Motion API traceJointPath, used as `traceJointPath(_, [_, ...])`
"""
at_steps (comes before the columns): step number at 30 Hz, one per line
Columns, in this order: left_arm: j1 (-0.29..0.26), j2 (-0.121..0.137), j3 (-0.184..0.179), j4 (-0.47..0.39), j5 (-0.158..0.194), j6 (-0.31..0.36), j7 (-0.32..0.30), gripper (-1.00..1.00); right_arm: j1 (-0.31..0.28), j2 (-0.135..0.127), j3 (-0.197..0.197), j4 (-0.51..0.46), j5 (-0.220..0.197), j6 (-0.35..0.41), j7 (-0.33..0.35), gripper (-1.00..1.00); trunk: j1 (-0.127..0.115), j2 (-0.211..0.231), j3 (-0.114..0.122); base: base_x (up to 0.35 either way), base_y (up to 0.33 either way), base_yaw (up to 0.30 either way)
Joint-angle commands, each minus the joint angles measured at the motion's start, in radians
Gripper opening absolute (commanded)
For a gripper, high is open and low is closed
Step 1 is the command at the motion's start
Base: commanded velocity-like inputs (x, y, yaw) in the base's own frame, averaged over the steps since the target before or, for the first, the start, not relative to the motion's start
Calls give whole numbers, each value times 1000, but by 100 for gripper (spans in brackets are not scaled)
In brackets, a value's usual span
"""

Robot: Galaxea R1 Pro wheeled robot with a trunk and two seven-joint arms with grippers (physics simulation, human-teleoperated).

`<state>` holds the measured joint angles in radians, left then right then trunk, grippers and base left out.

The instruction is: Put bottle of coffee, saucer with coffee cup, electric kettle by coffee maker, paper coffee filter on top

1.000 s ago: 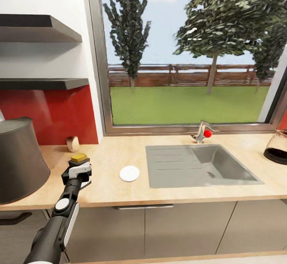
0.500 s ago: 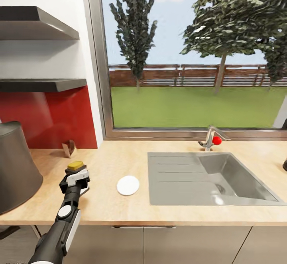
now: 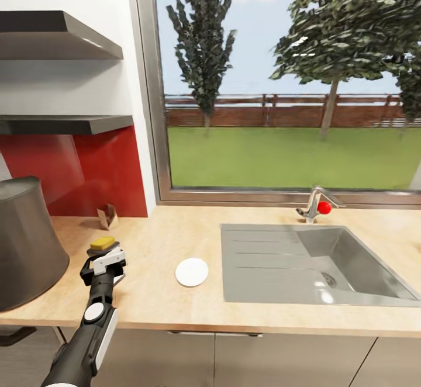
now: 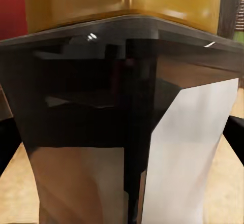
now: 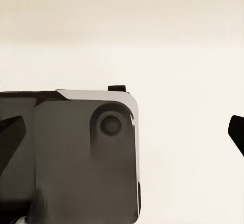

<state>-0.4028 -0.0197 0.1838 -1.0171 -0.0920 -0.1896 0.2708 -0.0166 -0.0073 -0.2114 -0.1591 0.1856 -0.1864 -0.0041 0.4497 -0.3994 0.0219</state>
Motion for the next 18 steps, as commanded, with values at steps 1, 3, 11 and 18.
traceJointPath(1, [-1, -1, 2, 1, -11, -2, 4, -100, 0, 0, -8, 1, 10, -4, 0, 100, 0, -1, 0, 0, 0, 239])
traceJointPath(3, [-1, 0, 2, 1, -11, -2, 5, -100, 0, 0, -8, 1, 11, -4, 0, 100, 0, -1, 0, 0, 0, 252])
traceJointPath(11, [-4, 2, 0, 60, -11, -3, 19, -100, 0, 0, -8, 1, 10, -4, 0, 100, 0, -1, 0, 0, 0, 179])
traceJointPath(18, [-90, 5, -4, 176, -17, -8, 19, -100, 0, 0, -7, 1, 11, -4, 0, 100, 0, -1, 0, 0, 0, 16])
